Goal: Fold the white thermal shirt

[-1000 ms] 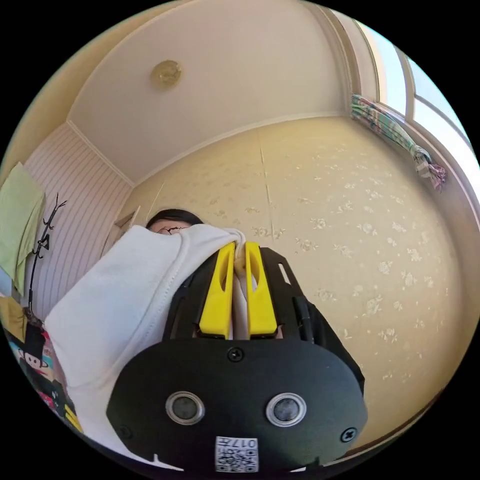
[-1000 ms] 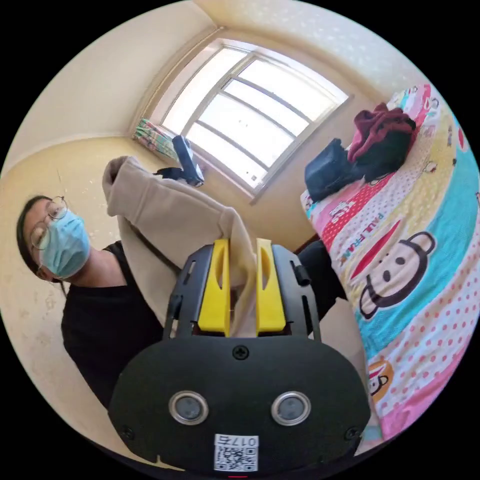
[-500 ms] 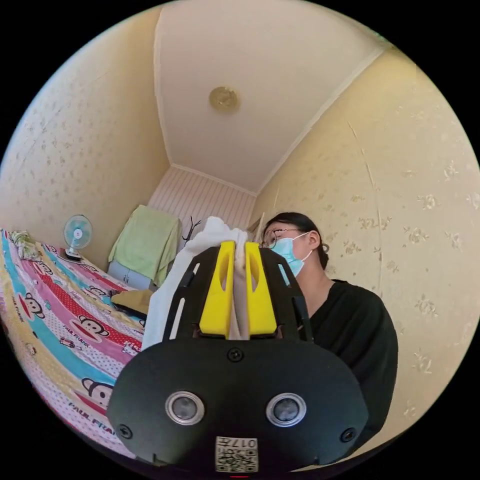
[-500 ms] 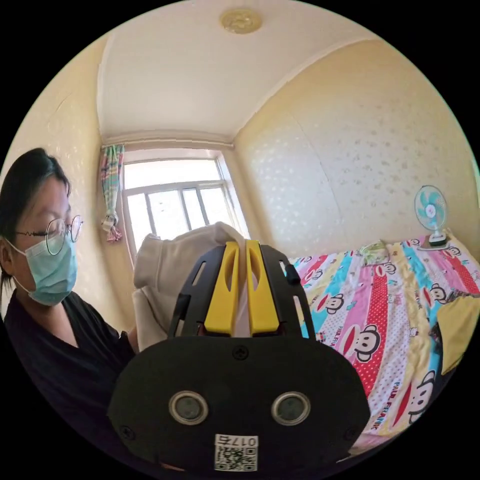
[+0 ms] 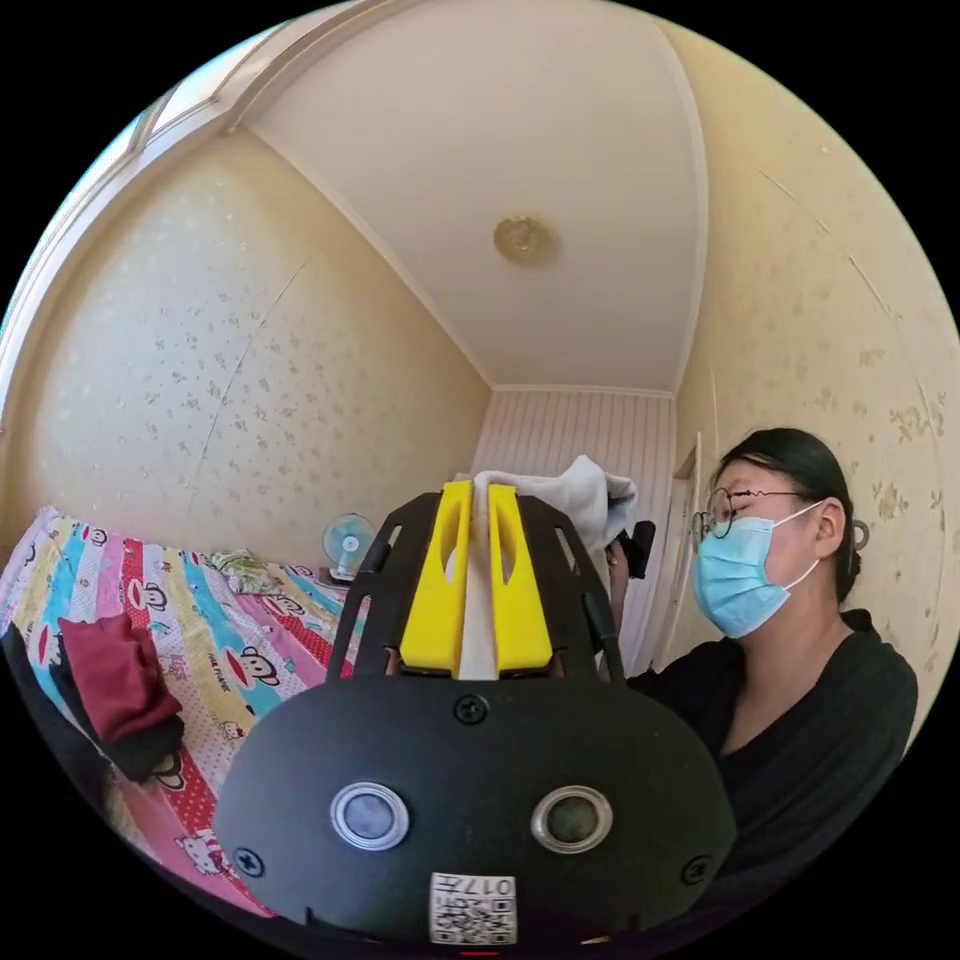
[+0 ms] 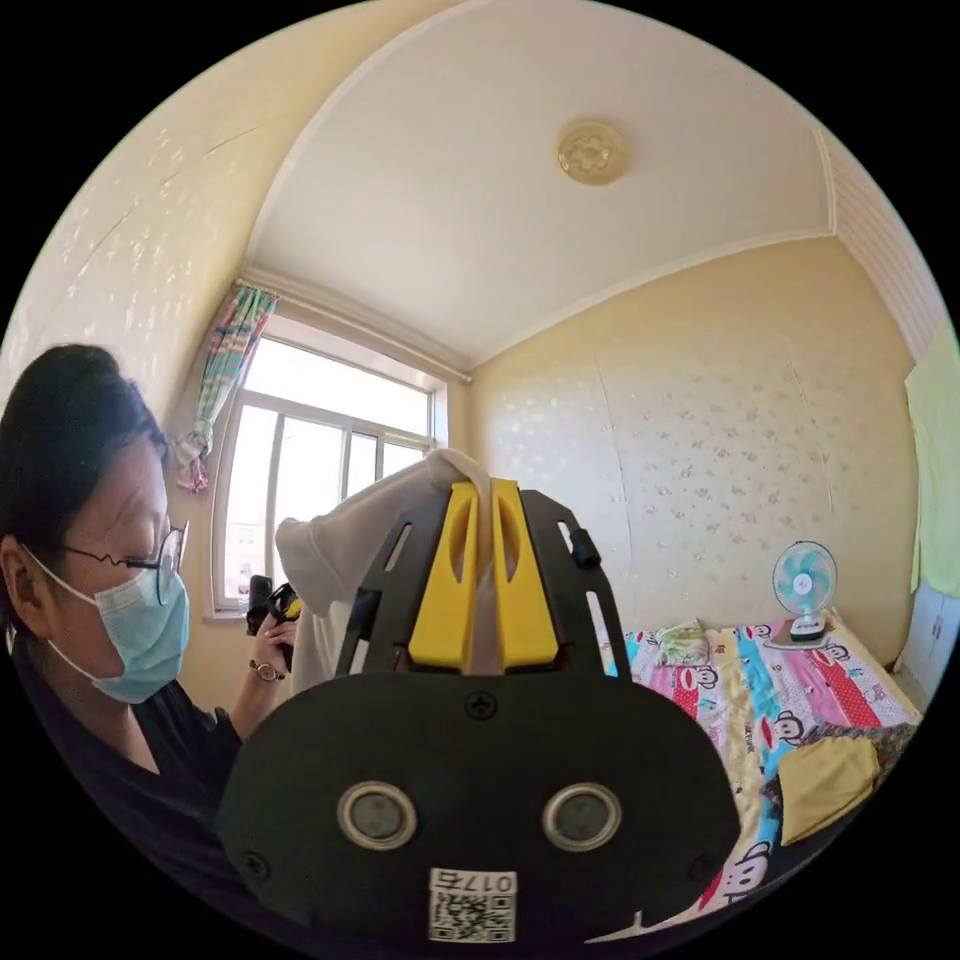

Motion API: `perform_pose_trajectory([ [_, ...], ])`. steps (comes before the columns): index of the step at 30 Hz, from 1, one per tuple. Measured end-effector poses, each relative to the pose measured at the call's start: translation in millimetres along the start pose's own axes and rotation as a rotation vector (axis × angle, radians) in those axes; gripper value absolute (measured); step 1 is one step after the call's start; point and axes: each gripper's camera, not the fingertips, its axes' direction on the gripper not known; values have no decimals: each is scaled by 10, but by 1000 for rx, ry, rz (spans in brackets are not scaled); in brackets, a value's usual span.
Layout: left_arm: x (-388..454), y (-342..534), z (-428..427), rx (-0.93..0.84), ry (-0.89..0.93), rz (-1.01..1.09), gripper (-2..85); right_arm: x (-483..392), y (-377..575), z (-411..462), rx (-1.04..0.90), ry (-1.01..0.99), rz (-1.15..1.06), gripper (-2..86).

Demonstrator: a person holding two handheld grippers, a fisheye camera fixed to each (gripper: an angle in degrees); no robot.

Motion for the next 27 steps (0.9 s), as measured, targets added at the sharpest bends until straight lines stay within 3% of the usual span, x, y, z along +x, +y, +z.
perform_pose_trajectory([
  [3, -297, -313, 233, -45, -134, -20, 38, 213, -75, 508, -142, 177, -15, 34],
  [8, -1540, -910, 1107, -267, -228, -112, 40, 1275, 148, 2005, -645, 285, 104, 37],
  [10, -2356, -964, 1559, -405, -237, -216, 45, 1982, 620, 2913, -869, 273, 157, 42],
  [12, -3505, -655, 1909, -531, -145, -526, 70, 2458, 1161, 3425, -993, 273, 256, 48],
  [14, -4054, -295, 1852, -432, 63, -761, 86, 2739, 1657, 3665, -1051, 248, 372, 60],
  [15, -4227, -96, 1724, -297, 205, -827, 81, 2805, 1901, 3694, -1016, 211, 401, 69],
  [17, -4356, 151, 1542, -189, 317, -877, 53, 2840, 2250, 3691, -1000, 151, 408, 79],
  [18, -4405, 308, 1440, -168, 362, -922, 25, 2855, 2516, 3680, -1041, 142, 419, 85],
  [21, -4380, 647, 1171, -100, 460, -1051, 90, 2818, 3166, 3521, -1141, 91, 470, 125],
  [24, -4212, 847, 909, -32, 521, -1093, 100, 2620, 3705, 3183, -1178, 57, 496, 146],
  [27, -4051, 1086, 681, -28, 573, -1163, 112, 2272, 4188, 2926, -1365, 90, 432, 166],
])
